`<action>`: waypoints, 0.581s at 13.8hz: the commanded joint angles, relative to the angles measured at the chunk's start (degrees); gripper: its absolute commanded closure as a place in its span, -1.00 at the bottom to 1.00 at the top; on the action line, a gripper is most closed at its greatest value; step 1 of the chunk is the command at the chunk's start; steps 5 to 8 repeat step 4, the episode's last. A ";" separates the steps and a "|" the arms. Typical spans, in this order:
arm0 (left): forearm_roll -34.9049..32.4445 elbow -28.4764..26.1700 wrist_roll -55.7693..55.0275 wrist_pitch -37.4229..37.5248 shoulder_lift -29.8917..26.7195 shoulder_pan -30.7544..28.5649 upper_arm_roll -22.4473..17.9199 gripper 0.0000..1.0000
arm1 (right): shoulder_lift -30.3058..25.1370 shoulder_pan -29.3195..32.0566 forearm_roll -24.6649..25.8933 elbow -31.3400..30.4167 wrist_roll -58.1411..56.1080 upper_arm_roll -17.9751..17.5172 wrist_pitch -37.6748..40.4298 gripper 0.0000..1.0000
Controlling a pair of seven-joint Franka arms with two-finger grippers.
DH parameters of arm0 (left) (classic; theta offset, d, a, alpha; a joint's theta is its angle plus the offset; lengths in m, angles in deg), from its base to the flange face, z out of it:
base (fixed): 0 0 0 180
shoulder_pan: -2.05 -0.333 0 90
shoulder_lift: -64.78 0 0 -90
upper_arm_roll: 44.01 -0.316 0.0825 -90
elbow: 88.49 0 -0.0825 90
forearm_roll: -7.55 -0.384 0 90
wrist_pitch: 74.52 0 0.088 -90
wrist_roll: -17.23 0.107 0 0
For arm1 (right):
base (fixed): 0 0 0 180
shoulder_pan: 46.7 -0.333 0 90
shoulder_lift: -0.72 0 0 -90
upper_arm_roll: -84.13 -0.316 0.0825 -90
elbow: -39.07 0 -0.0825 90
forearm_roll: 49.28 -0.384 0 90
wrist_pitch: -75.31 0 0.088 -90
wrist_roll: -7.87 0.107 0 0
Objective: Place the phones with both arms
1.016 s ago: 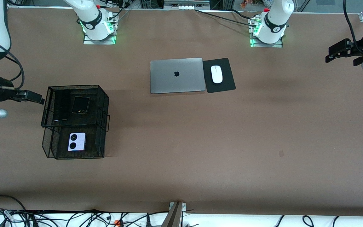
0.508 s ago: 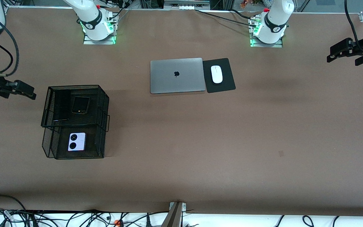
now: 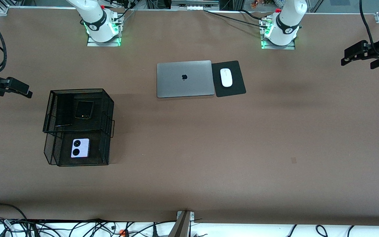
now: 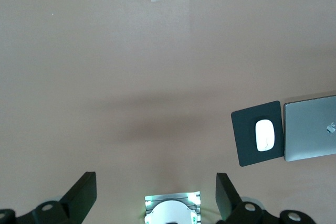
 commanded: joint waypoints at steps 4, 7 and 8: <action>-0.64 0.70 -0.46 -3.34 1.35 -0.23 0.38 -1.00 | 1.45 -0.02 -0.18 0.36 1.34 -1.44 0.61 -0.99; -0.64 0.70 -0.46 -3.34 1.35 -0.23 0.38 -1.00 | 1.45 -0.02 -0.18 0.36 1.34 -1.44 0.61 -0.99; -0.64 0.70 -0.46 -3.34 1.35 -0.23 0.38 -1.00 | 1.45 -0.02 -0.18 0.36 1.34 -1.44 0.61 -0.99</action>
